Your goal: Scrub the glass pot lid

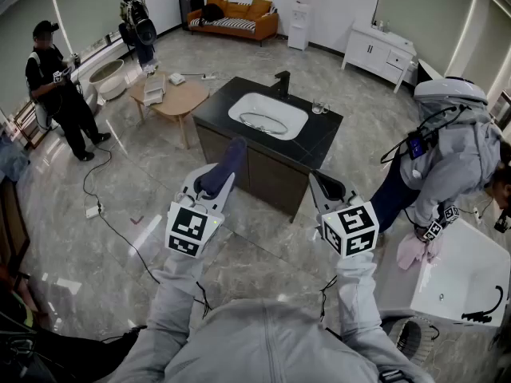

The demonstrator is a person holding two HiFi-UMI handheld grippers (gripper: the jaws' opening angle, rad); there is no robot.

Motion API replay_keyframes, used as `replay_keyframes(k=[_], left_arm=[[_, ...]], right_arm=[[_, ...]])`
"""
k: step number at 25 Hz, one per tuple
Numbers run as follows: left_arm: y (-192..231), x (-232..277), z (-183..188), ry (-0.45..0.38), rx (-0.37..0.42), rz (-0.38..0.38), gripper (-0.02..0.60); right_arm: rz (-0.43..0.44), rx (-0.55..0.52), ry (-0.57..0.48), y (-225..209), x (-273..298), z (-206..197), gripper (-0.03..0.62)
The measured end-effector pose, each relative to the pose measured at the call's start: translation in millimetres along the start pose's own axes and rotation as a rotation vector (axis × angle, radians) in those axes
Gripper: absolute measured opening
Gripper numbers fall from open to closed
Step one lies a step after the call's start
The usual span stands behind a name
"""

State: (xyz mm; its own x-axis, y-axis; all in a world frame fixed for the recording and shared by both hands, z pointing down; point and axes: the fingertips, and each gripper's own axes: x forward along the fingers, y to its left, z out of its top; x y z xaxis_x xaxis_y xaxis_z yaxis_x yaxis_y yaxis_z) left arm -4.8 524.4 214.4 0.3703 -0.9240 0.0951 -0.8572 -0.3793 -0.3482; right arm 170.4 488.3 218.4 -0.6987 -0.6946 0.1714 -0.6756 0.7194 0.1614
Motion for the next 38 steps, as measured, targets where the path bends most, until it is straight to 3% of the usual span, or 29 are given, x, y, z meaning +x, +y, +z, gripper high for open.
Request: replay_keyframes(k=[11,26,38], left_arm=[[-0.6,7.4,1.1,0.018,-0.002,0.022,0.087],[-21.4,35.9,-12.5,0.068,-0.031,0.052,0.087],[24.4,94.4,-51.8,0.088,-0.055,0.056,0.087]], right_arm=[[-0.009,0.048,-0.030,-13.5,-4.5,0.2,0.031],[0.029,0.091,0.022,-48.6,3.9,-27.5,0.031],[0.039,0.133,0.053,-79.0,78.5,-49.9,0.031]])
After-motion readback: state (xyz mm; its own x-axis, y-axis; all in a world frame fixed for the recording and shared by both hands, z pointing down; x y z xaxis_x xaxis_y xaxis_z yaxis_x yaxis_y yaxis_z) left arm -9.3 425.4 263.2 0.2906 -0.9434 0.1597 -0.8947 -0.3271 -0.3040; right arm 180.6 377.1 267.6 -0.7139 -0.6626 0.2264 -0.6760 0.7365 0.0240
